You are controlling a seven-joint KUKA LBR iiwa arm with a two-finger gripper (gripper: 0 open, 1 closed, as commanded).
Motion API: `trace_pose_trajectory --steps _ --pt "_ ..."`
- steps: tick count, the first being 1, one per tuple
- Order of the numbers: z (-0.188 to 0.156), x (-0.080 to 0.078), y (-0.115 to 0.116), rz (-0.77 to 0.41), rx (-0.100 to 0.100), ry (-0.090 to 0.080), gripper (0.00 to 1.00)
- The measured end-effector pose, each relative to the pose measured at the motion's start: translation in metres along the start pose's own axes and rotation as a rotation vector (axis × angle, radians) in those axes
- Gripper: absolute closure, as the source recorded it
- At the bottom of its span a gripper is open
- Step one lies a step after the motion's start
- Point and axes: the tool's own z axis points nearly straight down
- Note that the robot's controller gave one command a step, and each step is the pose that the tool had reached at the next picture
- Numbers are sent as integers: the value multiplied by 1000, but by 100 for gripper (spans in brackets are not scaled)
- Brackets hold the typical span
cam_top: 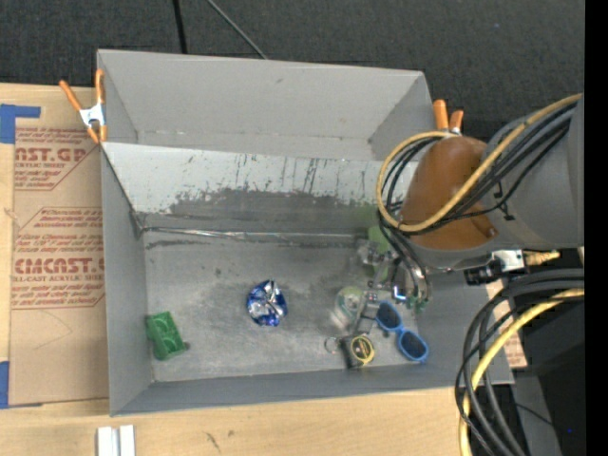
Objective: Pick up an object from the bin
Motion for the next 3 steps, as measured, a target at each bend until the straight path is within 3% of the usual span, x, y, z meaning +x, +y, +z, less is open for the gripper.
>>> trace_pose_trajectory --steps 1,2,3 --pt "-1 -2 5 284 1 1 0" --pt "32 2 -3 573 2 5 0" --pt "31 24 17 671 2 5 0"
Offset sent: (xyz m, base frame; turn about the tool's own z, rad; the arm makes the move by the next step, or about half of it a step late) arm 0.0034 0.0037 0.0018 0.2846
